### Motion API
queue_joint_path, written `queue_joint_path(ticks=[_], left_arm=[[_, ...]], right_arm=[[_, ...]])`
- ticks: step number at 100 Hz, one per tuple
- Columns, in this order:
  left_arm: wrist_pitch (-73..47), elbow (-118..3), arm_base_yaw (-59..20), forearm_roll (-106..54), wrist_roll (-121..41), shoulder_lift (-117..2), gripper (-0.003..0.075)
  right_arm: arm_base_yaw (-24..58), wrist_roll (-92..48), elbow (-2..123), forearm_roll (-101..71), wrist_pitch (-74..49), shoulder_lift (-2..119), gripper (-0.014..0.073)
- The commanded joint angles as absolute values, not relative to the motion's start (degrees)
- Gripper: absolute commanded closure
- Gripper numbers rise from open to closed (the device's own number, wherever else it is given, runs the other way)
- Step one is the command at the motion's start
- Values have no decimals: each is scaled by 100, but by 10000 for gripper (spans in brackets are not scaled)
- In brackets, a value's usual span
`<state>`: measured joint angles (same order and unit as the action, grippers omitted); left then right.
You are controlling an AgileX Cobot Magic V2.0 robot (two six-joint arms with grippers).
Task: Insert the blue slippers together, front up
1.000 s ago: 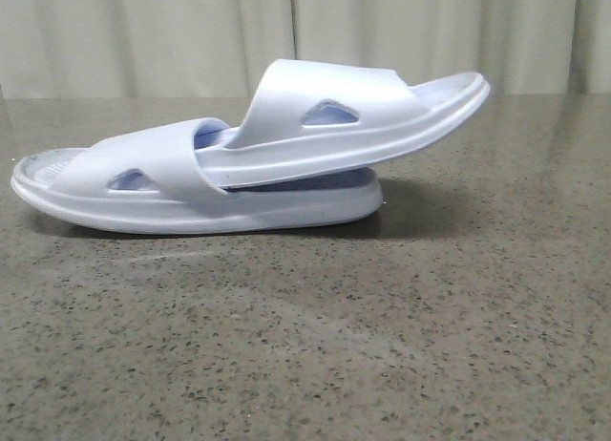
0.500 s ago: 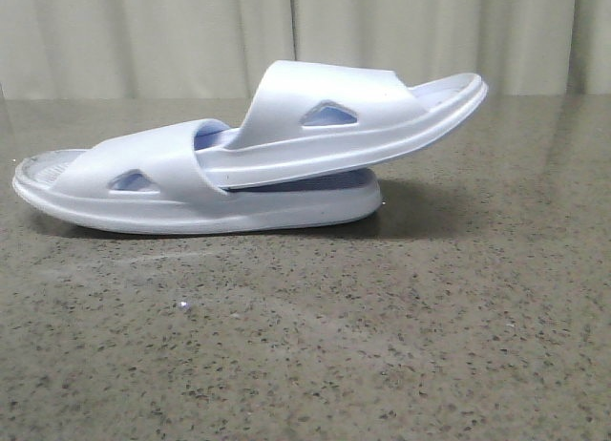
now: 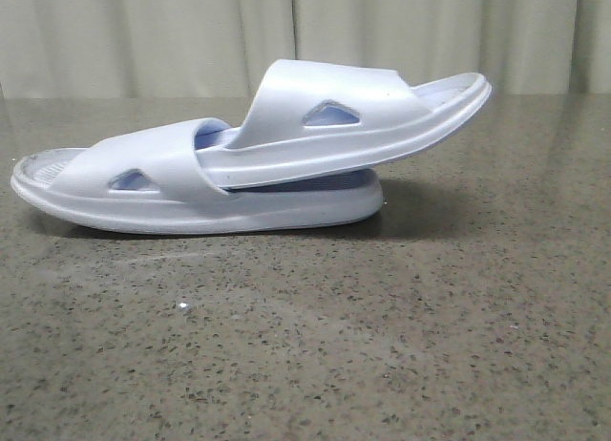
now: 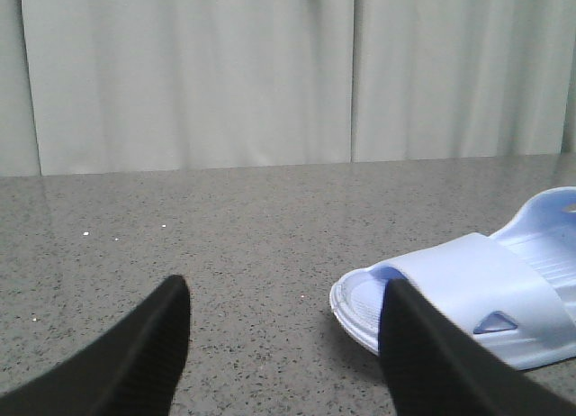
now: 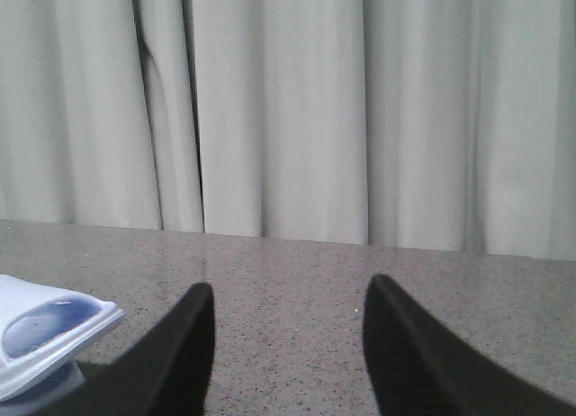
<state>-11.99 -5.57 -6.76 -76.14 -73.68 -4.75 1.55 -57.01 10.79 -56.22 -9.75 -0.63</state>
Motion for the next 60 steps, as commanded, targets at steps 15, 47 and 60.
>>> queue_joint_path(ticks=[15,47,60], left_arm=[[-880,-685,-715,-7690,-7352,-522,632],[-900,-685,-715,-7687,-7352,-522,704],[-918,-685,-715,-7716,-7352,-522,704]], right_arm=[[139,-5785,1220,-5629,-657,-143,622],[139,-5785,1220,-5629,-707,-143,701],[139,-5785,1220,-5629,-707,-143,701]])
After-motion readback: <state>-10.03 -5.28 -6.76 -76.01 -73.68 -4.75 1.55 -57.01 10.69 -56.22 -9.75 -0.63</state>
